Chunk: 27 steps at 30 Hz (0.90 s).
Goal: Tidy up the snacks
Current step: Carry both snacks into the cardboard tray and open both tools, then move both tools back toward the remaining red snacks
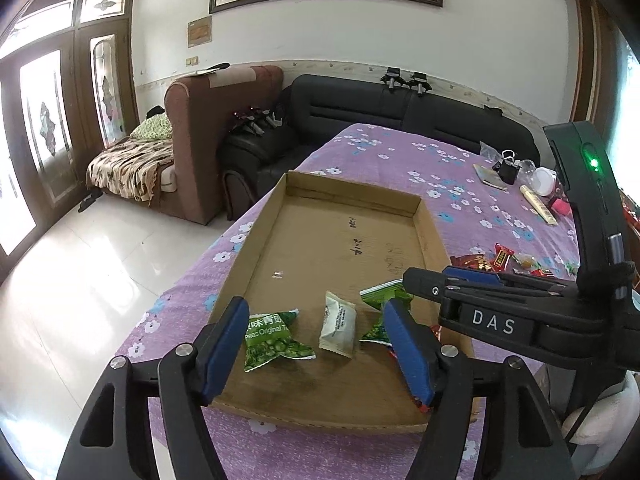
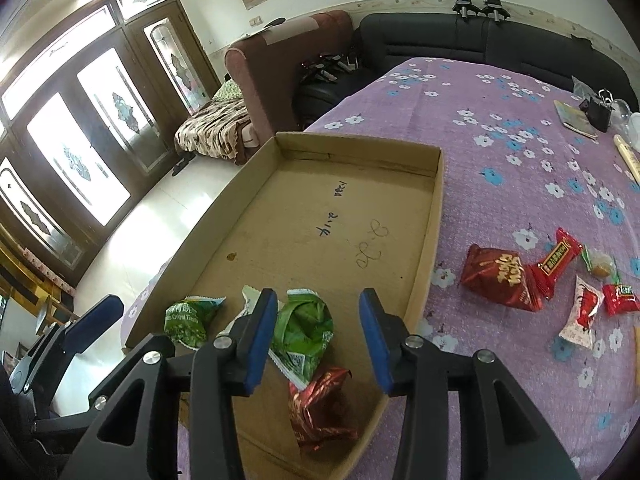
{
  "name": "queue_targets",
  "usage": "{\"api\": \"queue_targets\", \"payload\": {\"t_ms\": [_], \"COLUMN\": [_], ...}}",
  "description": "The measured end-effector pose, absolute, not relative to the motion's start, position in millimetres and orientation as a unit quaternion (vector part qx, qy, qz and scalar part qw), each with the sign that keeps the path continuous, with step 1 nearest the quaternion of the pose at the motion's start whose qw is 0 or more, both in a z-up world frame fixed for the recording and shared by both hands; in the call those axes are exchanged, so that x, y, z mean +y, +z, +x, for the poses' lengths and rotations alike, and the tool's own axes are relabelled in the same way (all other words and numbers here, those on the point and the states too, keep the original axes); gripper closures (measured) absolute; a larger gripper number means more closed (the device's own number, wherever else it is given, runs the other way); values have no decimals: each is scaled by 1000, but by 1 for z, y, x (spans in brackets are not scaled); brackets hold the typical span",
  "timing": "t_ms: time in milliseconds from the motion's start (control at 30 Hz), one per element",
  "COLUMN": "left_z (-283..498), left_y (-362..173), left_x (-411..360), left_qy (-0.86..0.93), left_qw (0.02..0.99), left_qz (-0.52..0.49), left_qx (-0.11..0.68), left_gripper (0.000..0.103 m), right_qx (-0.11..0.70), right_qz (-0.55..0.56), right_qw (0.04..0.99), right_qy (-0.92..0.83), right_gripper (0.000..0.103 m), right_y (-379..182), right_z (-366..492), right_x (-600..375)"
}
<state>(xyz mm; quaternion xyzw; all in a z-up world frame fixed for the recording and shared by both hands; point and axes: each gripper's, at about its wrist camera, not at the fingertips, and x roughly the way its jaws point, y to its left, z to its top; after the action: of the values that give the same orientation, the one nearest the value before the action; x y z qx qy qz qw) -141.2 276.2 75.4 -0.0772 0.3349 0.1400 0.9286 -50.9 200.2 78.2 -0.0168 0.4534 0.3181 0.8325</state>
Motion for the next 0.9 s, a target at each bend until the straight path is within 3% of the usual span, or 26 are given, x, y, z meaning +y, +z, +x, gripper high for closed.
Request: {"api": "queue_targets", "payload": {"t_ms": [900], "left_z": [-119], "left_y": [90], "left_x": [197], "left_qy": [111], "left_qw": [930], "left_qz": [-1], "left_qx": [351], "left_gripper": [27], "right_qx": [452], "right_qz": [56], "right_qw": [847], "right_qy": [275], "right_gripper": [58], "right_y": [78], "right_z": [-33], "right_x": [96]}}
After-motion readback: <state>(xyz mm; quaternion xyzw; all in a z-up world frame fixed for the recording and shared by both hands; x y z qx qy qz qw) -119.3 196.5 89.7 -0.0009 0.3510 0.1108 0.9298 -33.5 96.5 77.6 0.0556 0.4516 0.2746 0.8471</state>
